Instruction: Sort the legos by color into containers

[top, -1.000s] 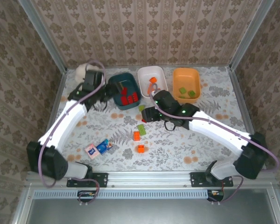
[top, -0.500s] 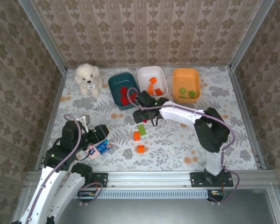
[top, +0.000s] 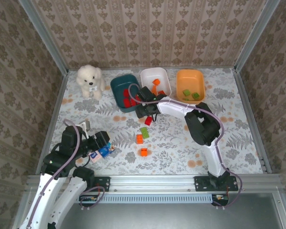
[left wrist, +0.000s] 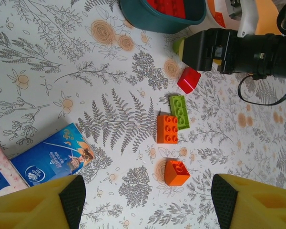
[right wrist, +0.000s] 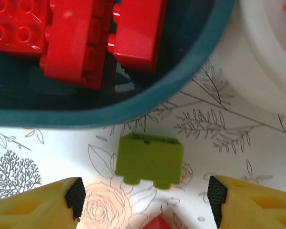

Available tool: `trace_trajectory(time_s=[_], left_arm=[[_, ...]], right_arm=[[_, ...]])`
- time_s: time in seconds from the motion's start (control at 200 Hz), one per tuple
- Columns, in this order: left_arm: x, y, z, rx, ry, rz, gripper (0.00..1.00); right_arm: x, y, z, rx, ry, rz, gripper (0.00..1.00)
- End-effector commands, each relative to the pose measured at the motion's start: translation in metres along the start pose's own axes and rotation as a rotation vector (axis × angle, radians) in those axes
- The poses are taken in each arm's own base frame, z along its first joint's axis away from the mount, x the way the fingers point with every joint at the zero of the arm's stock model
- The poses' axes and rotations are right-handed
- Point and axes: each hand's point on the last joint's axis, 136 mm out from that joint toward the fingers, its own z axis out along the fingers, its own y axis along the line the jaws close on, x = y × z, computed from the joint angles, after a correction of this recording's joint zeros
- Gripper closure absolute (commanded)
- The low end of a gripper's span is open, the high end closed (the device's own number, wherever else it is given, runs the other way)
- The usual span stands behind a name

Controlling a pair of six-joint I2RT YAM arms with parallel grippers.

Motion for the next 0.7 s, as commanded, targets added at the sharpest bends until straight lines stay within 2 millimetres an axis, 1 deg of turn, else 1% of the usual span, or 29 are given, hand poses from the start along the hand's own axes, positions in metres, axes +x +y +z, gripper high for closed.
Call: trace_trajectory(time_s=[0.0,0.12,0.245,0.36,0.52,0.695], left_arm=[[0.0,0.001,-0.007,-0.016,0.0,-0.011,0.27],[0.0,0.0,-0.008,-0.013,-0.001,-0.015,0.27],[0.001,0.001,-0.006,-0.013,0.003,-0.016,0.27],[0.001,-0.001,-0.004,-0.006,0.007,-0.016,0.27],[0.0,-0.005,0.002,0.018,0.018,-0.007,0.27],[-0.004,-0.017,0.009,0.065,0.026,0.013,0.27]], right_arm=[[-0.009,0.003,0.007,-0.007,-0.004,-0.016,0.32],[-0.012,0.002,0.011,-0.015,-0.009,-0.005,0.37],[-0.013,0.002,0.015,-0.018,0.0,-0.008,0.45],[-0.016,0.002,0.014,-0.02,-0.009,-0.01,0.55],[-0.019,0.002,0.004,-0.025,-0.018,-0.01,0.62],[-0.023,0.0,-0.022,-0.033,-0.054,0.002,0.64]])
